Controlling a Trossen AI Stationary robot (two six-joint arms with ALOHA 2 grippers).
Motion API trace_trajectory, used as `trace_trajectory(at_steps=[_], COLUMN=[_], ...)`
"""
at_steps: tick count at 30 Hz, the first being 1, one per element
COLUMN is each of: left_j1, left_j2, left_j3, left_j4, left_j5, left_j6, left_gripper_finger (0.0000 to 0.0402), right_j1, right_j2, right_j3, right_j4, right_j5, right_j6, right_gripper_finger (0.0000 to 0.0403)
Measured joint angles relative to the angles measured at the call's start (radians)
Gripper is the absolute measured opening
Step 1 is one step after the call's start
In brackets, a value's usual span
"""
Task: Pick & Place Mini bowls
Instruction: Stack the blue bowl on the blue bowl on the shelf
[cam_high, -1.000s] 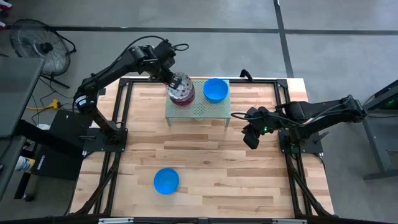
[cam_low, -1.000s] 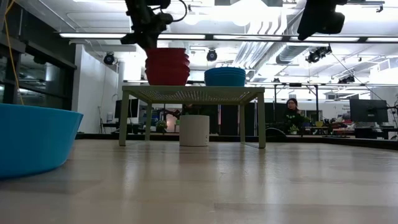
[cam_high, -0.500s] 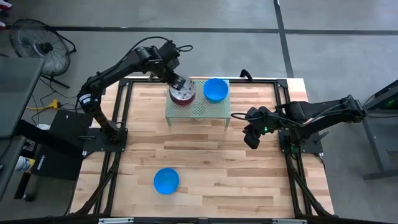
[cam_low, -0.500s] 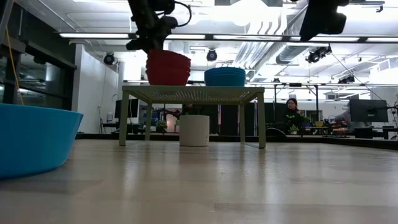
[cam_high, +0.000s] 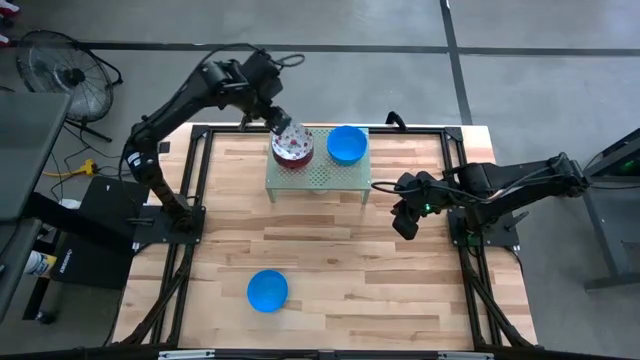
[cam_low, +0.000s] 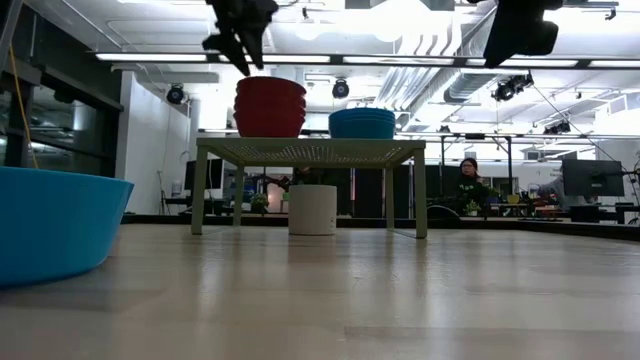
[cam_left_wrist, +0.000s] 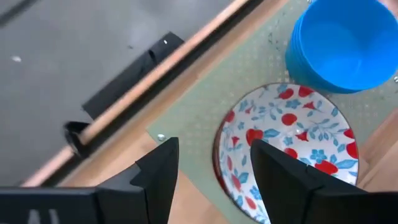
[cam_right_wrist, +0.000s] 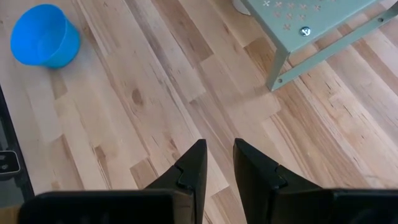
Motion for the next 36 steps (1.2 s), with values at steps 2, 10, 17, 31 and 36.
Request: trace_trajectory(at_steps=[2, 10, 17, 31, 36], left_j1=[0.000, -0.050, -0.173, -0.588, -0.722], left_j2=[0.000, 0.000, -0.012, -0.019, -0.050], left_j3=[0.043, 0.144, 0.152, 0.102, -0.047], left_j4=[-0.021, -0.160, -0.227, -0.226, -0.228], left_j5=[-0.010, -0.057, -0.061, -0.111, -0.120], left_j6=[0.013, 0.064, 0.075, -0.044, -0.148], left_gripper_finger=[0.0197, 0.0197, 0.0197, 0.0198, 0.0198], right_j1=[0.000, 0.000, 0.000, 0.003, 0.042], right_j2=[0.000, 0.000, 0.000, 0.000, 0.000], right_j3=[0.000, 0.000, 0.000, 0.000, 0.000], right_j4=[0.000, 0.000, 0.000, -0.014, -0.027], right_j5=[-0.003, -0.008, -0.017, -0.056, -0.020], right_j6=[0.000, 0.000, 0.000, 0.018, 0.025], right_gripper_finger=[0.0067, 0.0067, 0.0067, 0.0067, 0.0067])
